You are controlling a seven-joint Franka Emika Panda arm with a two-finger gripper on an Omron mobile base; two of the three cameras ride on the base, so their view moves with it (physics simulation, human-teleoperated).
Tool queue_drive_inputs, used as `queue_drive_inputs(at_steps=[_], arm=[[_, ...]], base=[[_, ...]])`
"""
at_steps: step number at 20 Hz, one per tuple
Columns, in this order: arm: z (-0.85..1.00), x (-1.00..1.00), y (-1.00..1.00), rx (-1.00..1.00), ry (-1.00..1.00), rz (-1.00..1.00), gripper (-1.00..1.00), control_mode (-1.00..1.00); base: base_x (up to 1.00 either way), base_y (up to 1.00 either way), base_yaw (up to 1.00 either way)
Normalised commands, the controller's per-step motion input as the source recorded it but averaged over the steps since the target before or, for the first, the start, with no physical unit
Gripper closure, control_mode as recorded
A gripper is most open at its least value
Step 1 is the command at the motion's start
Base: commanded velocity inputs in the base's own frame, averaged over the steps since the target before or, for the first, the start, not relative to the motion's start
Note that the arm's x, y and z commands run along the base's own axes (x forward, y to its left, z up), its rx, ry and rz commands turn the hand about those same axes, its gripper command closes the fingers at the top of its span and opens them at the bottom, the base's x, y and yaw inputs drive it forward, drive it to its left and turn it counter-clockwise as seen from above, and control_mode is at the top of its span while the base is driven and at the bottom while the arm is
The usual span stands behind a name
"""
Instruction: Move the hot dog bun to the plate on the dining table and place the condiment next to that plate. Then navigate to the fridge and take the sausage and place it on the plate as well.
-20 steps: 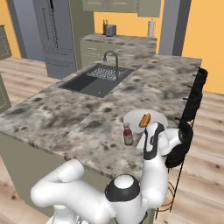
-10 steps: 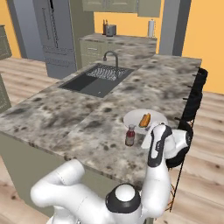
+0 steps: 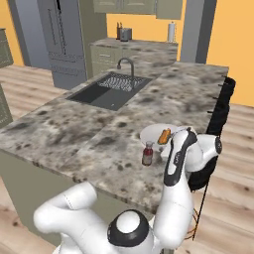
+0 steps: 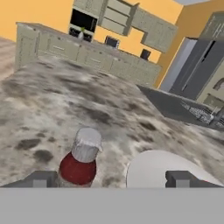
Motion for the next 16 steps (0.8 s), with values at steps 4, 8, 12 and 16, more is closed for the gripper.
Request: queue_drive_inputs(at_steps=[4,8,12,16], arm=[[0.39,-0.6,0.4,0.0,0.16,-0.25,-1.0,-1.0],[0.19,-0.52,0.67,-0.01,0.23,-0.33,-1.0,-1.0],[0.0,-0.46,0.82,-0.05,0.3,-0.43,-1.0,-1.0],[0.01,-0.46,0.79,-0.02,0.19,-0.45,-1.0,-1.0]], base=[[0.0,0.0,0.0],[0.0,0.0,0.0],[0.0,0.0,0.0],[0.0,0.0,0.0]])
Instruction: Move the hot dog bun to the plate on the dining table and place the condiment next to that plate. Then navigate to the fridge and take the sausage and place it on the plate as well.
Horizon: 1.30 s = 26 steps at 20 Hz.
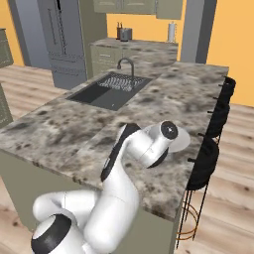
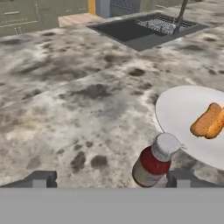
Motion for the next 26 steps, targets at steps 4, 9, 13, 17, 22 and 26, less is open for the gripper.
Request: queue_drive_inputs(at_steps=[4,9,13,17,22,26], arm=[[0.18,-0.53,0.6,0.0,0.11,-0.45,-1.0,-1.0],[0.01,-0.63,0.64,0.0,0.07,-0.47,-1.0,-1.0],[0.0,-0.46,0.63,0.0,0.05,-0.43,-1.0,-1.0],[0.04,-0.34,0.56,0.0,0.0,-0.31,-1.0,-1.0],[0.09,-0.11,0.43,-0.03,0.01,-0.16,-1.0,-1.0],[0.0,-0.11,0.08,-0.01,-0.02,0.0,-1.0,-1.0]], base=[[0.0,0.0,0.0],[0.0,0.0,0.0],[0.0,0.0,0.0],[0.0,0.0,0.0],[0.0,0.0,0.0],[0.0,0.0,0.0]])
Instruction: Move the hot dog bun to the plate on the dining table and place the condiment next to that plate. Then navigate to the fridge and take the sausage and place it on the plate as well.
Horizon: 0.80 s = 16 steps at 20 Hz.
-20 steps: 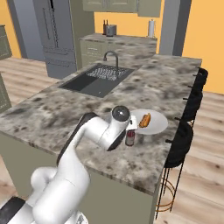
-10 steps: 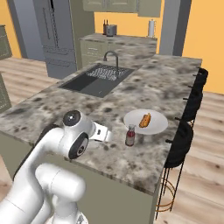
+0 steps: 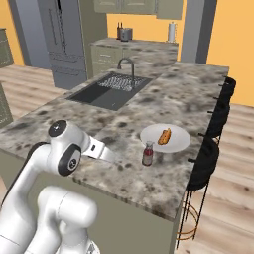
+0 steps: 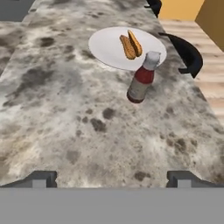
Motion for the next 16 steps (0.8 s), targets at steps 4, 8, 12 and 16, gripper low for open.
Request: queue_drive_inputs(at_steps=[4,8,12,16], arm=[[0.0,-0.08,0.09,0.0,0.0,0.0,-1.0,1.0],[0.0,0.0,0.0,0.0,0.0,0.0,-1.0,1.0],[0.0,0.0,0.0,0.0,0.0,0.0,-1.0,1.0],[0.0,0.0,0.0,0.0,0.0,0.0,-1.0,1.0]], base=[[-0.2,0.59,0.0],[-0.08,1.0,0.0],[0.0,1.0,0.0],[0.0,1.0,0.0]])
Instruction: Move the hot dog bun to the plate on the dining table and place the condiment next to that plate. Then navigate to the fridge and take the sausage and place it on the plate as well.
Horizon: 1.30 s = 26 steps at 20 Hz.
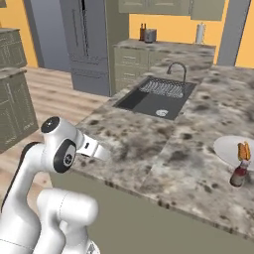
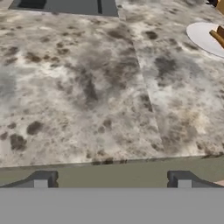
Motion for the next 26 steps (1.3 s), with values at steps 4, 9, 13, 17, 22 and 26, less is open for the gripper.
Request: queue_drive_inputs(at_steps=[4,9,13,17,22,26], arm=[[0.0,0.0,0.0,0.0,0.0,0.0,-1.0,1.0],[0.0,0.0,0.0,0.0,0.0,0.0,-1.0,1.0],[0.0,0.0,0.0,0.0,0.0,0.0,-1.0,1.0],[0.0,0.0,0.0,0.0,0.0,0.0,-1.0,1.0],[0.0,0.0,0.0,0.0,0.0,0.0,-1.0,1.0],[0.0,0.0,0.0,0.0,0.0,0.0,-1.0,1.0]], base=[[0.0,1.0,0.0],[0.0,1.0,0.0],[0.0,1.0,0.0],[0.1,1.0,0.0],[0.64,1.0,-0.05],[1.0,0.97,-0.11]])
